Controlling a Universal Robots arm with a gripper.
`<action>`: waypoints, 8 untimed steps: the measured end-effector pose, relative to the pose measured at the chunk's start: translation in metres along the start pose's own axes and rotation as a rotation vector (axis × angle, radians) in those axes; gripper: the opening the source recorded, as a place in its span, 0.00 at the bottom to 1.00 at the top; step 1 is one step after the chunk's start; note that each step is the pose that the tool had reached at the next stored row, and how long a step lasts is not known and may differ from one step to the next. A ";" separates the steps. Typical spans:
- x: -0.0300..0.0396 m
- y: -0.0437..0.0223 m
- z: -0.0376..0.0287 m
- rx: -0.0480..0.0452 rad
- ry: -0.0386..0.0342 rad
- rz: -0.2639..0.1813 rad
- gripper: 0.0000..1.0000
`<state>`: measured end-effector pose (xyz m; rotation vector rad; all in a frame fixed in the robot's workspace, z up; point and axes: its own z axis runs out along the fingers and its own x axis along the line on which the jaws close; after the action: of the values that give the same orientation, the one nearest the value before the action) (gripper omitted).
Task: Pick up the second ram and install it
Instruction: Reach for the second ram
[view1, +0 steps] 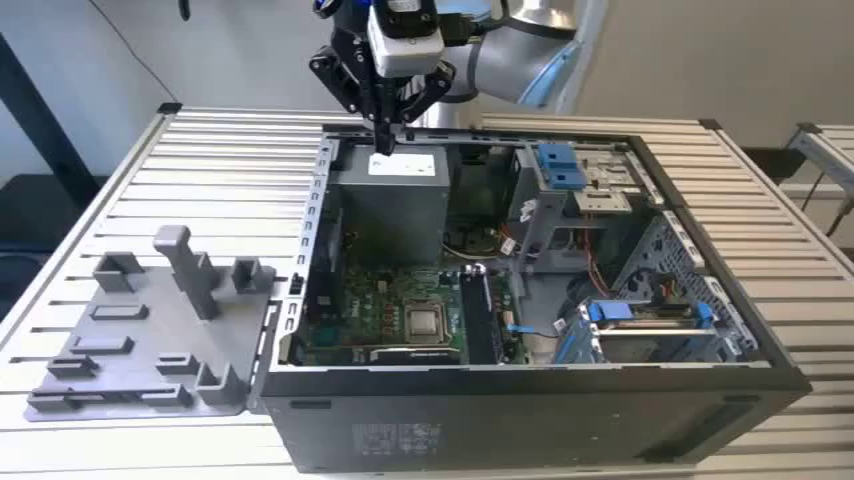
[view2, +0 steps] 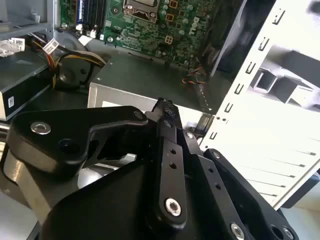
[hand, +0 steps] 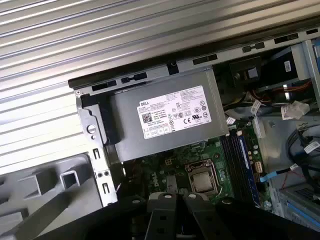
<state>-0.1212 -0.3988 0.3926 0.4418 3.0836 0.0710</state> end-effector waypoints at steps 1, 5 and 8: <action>0.0000 0.0000 0.0000 0.0000 0.0000 0.000 0.11; 0.0000 0.0000 0.0000 0.0000 0.0000 0.000 0.11; 0.0000 0.0000 0.0000 0.0000 0.0000 0.000 0.11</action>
<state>-0.1212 -0.3988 0.3926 0.4420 3.0836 0.0710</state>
